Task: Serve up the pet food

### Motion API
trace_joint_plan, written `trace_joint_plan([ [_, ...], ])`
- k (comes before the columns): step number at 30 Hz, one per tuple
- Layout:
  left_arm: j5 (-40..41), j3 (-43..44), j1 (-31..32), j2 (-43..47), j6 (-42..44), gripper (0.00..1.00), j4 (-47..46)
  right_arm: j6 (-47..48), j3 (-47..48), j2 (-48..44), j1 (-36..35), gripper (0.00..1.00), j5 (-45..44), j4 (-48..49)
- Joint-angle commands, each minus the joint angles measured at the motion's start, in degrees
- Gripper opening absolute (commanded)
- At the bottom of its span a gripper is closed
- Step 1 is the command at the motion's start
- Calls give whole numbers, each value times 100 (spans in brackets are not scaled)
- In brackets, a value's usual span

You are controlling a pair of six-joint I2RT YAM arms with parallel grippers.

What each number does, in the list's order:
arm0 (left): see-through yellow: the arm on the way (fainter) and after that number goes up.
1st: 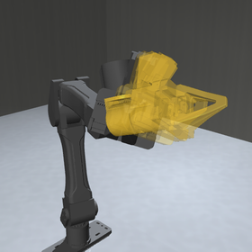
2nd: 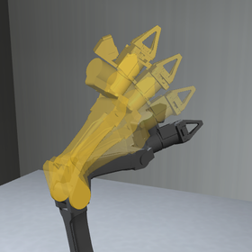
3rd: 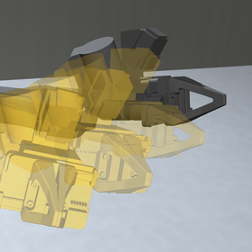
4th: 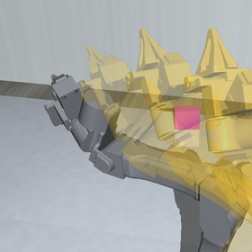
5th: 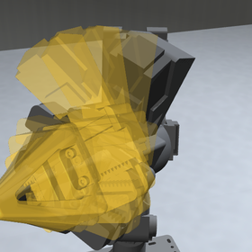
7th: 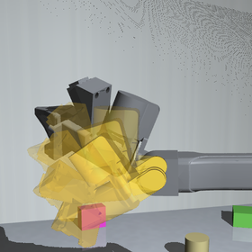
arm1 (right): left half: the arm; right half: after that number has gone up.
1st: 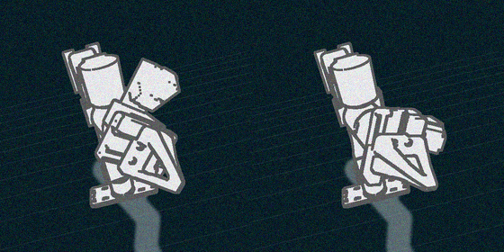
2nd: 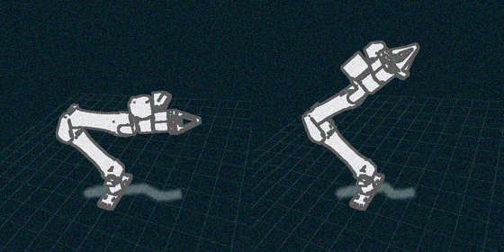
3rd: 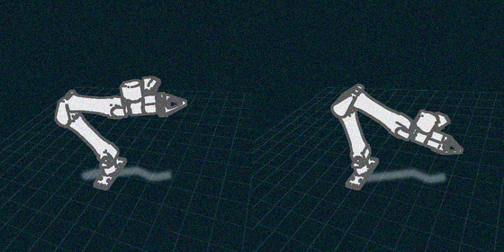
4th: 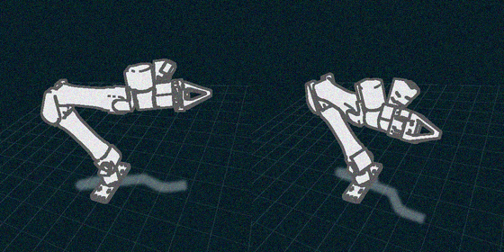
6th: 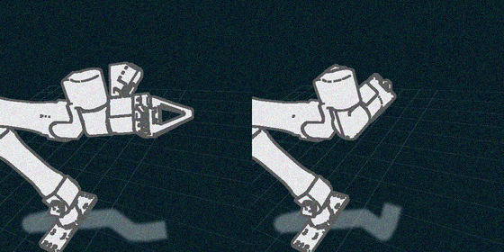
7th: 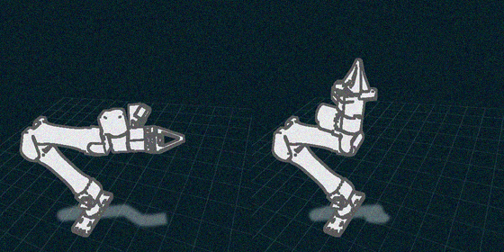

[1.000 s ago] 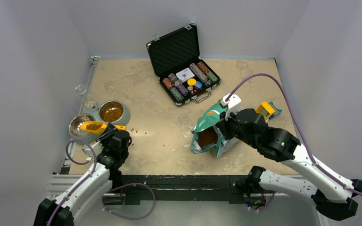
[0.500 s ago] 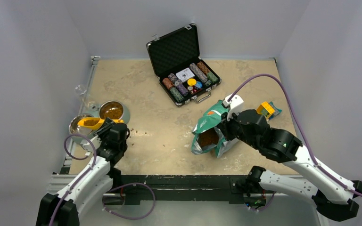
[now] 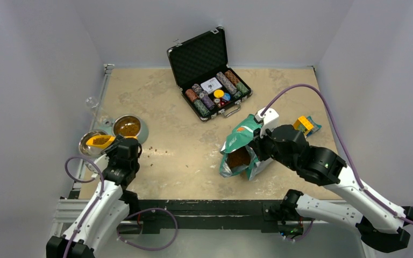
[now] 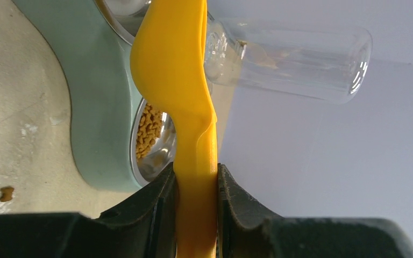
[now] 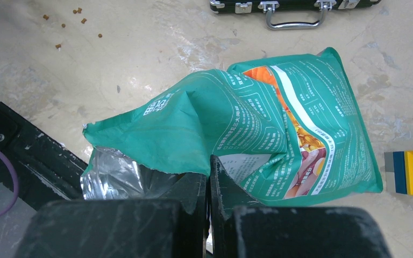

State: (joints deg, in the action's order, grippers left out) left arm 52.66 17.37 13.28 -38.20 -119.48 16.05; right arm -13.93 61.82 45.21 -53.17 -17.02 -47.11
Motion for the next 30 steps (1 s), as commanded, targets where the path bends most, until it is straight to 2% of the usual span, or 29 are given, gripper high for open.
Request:
trace_joint_plan([
  [1, -287, 433, -220, 336, -3503, 0, 989, -17, 228, -56, 70, 0, -302, -360],
  [7, -886, 629, -585, 486, -3512, 0, 1699, -14, 285, -30, 70, 0, -320, -360],
  [30, -1782, 1174, -962, 91, -3503, 0, 2261, -329, 148, -200, 70, 0, -455, -414],
])
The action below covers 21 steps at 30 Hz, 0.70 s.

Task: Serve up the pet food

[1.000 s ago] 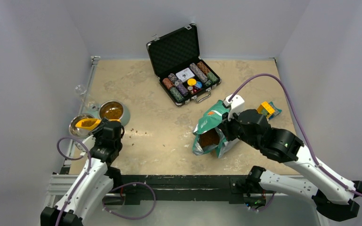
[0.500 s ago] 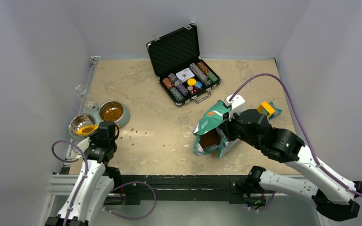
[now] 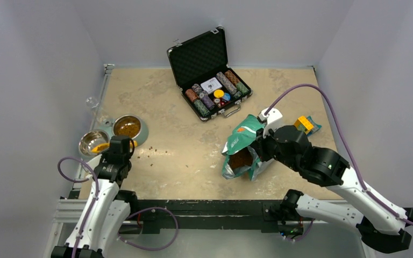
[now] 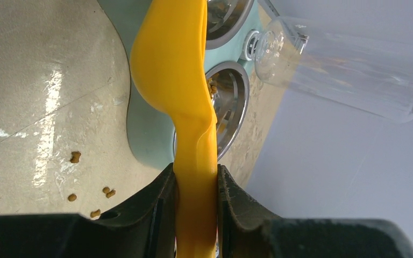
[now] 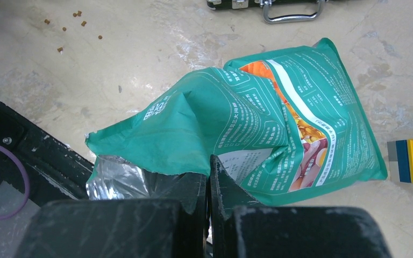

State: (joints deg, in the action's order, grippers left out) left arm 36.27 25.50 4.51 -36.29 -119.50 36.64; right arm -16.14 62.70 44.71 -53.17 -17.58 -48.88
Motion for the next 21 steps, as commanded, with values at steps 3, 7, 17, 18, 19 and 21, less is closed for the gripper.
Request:
trace_joint_plan([
  [3, -297, 468, -152, -202, -3501, 0, 218, -100, 33, -183, 70, 0, -415, -248],
  [7, -703, 682, -297, -311, -3496, 0, 480, -100, 32, -182, 70, 0, -411, -247],
  [17, -1559, 1143, -910, -480, -3501, 0, 1120, -51, 82, -62, 70, 0, -422, -192],
  [18, -1603, 1187, -957, -496, -3501, 0, 1168, -48, 92, -40, 70, 0, -421, -190],
  [19, -1664, 1232, -1012, -512, -3501, 0, 1229, -47, 106, -29, 70, 0, -419, -184],
  [21, -1868, 1297, -1166, -568, -3501, 0, 1285, -47, 126, -2, 70, 0, -411, -167],
])
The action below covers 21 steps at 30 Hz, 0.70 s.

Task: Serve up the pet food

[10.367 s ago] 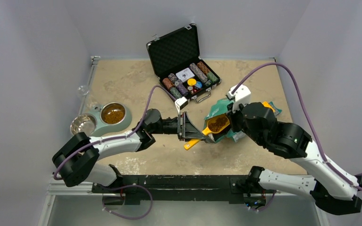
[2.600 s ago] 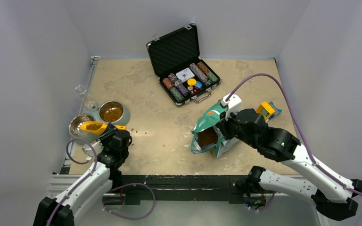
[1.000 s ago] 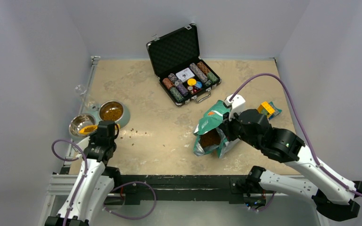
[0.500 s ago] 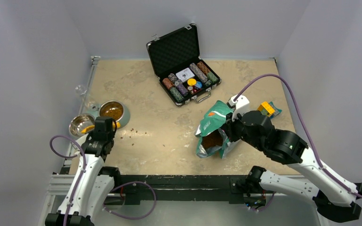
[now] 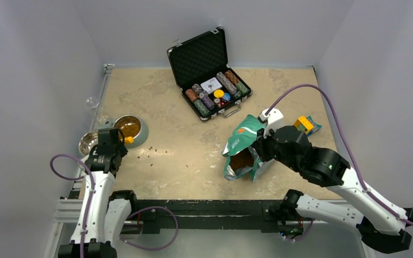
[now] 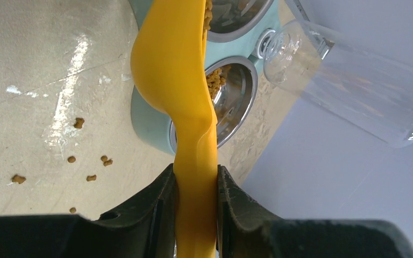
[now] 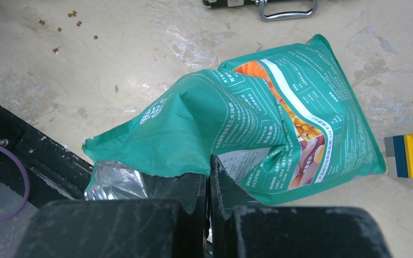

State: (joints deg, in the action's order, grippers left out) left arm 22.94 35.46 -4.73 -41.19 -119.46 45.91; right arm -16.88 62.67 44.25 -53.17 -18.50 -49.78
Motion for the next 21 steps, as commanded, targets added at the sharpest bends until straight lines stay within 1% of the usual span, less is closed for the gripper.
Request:
trace_joint_plan([
  [1, -638, 317, -304, -103, -3505, 0, 374, 27, 135, 54, 70, 0, -321, -68],
  [8, -1314, 508, -588, -331, -3490, 0, 595, 28, 122, 101, 70, 0, -357, -41],
  [12, -1642, 828, -706, -587, -3475, 0, 992, 21, 81, 118, 70, 0, -399, -24],
  [17, -1833, 1052, -800, -772, -3468, 0, 1272, -8, 70, 106, 70, 0, -418, 17],
  [21, -1852, 1038, -851, -810, -3470, 0, 1339, -8, 16, 84, 70, 0, -392, 69],
])
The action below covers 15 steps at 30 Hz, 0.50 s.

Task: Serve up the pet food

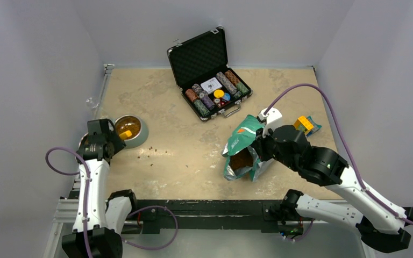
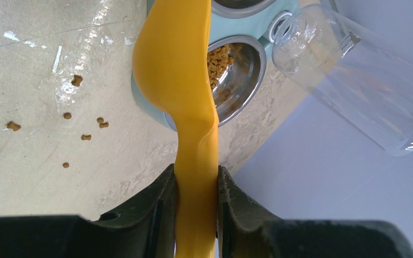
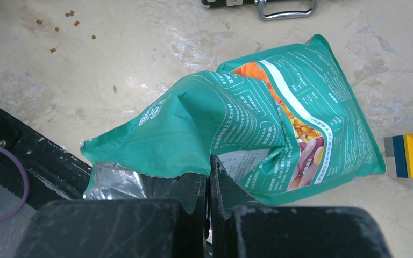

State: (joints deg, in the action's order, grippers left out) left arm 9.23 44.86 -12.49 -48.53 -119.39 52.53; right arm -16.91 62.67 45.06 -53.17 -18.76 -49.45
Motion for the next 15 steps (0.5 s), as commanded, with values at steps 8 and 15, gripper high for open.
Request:
trace_joint_plan([
  [8, -540, 433, -115, -333, -3472, 0, 725, 44, -21, 31, 70, 0, -312, 128],
  [15, -562, 737, -136, -400, -3442, 0, 1013, 75, -5, 32, 71, 0, -265, 193],
])
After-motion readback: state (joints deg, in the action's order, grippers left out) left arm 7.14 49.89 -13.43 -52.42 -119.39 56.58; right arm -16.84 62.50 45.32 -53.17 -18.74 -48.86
